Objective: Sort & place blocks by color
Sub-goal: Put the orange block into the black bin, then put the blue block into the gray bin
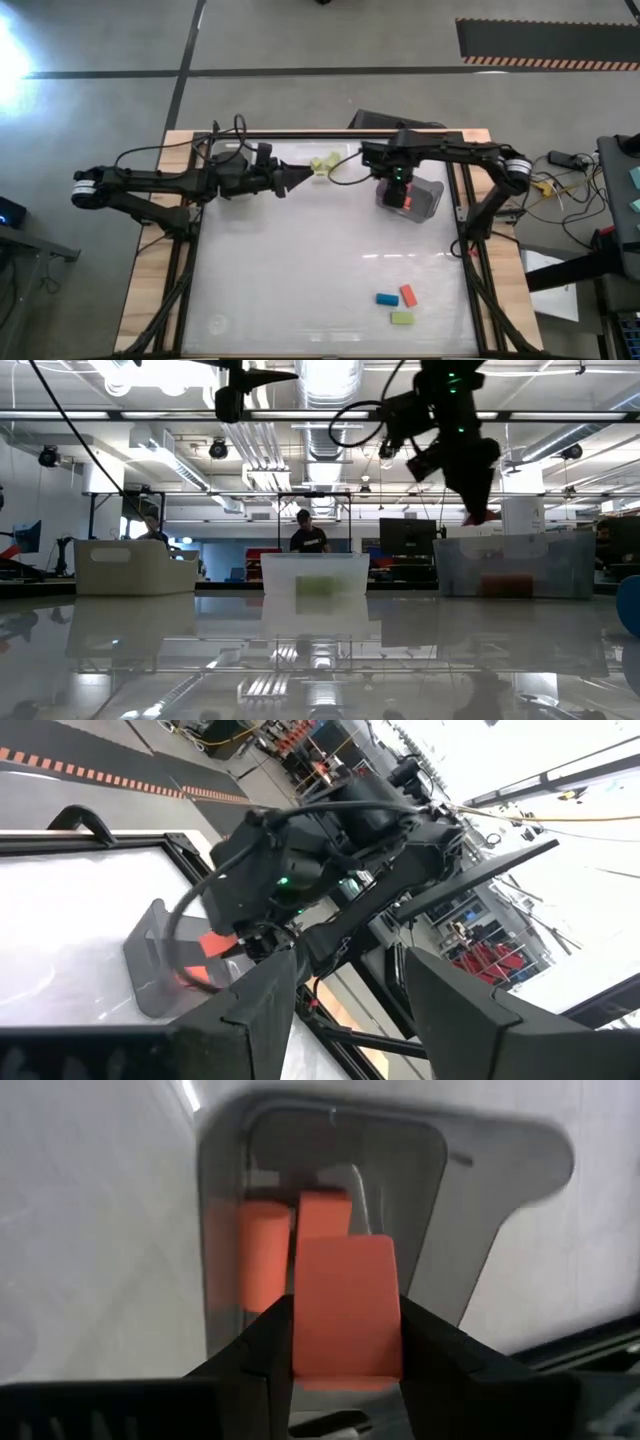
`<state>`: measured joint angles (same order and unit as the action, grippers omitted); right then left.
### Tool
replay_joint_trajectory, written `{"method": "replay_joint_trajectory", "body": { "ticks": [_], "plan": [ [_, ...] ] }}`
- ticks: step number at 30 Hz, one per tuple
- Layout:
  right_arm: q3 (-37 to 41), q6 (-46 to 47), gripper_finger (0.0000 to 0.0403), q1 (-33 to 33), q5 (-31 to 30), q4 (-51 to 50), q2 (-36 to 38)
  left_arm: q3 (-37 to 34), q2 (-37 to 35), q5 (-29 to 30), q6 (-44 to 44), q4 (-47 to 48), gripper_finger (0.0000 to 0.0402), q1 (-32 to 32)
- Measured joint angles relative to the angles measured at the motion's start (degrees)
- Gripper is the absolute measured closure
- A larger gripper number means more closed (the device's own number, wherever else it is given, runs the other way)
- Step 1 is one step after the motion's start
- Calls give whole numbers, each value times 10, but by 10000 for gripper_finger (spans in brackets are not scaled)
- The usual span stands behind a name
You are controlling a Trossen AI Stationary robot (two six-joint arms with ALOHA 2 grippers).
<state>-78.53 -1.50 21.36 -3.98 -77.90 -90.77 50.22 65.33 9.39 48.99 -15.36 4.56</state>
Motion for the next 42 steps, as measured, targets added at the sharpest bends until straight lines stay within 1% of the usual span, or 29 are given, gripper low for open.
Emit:
{"method": "replay_joint_trajectory", "body": {
  "ticks": [2, 6, 9, 14, 17, 19, 21, 22, 27, 30, 33, 37, 42],
  "plan": [
    [38, 4, 282, 8, 6, 21, 30, 0, -1, 0, 0, 0, 231, 0],
    [113, 20, 282, 31, 55, 98, 87, 0, -1, 0, 0, 1, 230, 0],
    [162, 32, 282, 47, 56, 146, 113, 0, -1, 0, 0, 0, 230, 0],
    [222, 35, 282, 72, 54, 206, 118, 0, -1, 1, 0, 0, 230, 0],
    [235, 35, 282, 81, 54, 219, 104, 0, -1, 1, 1, 0, 230, 0],
    [239, 35, 282, 83, 40, 216, 94, 0, -1, 1, 1, 0, 230, 0],
    [241, 36, 281, 84, 25, 218, 88, 0, -1, 1, 1, 0, 230, 0],
    [241, 36, 275, 84, 24, 217, 86, 0, -1, 1, 1, 0, 230, 0],
    [229, 45, 205, 83, 24, 216, 84, 0, 0, 1, 0, 0, 230, 0],
    [212, 54, 182, 83, 24, 210, 87, 0, 0, 1, -2, 7, 230, 0],
    [182, 81, 178, 83, 25, 189, 90, 0, 0, 1, -2, 31, 230, 0],
    [123, 142, 187, 78, 35, 137, 93, 0, 0, 1, 0, 66, 230, 0],
    [55, 252, 203, 49, 113, 126, 107, -1, 0, -1, 1, 106, 230, 0]
  ]
}}
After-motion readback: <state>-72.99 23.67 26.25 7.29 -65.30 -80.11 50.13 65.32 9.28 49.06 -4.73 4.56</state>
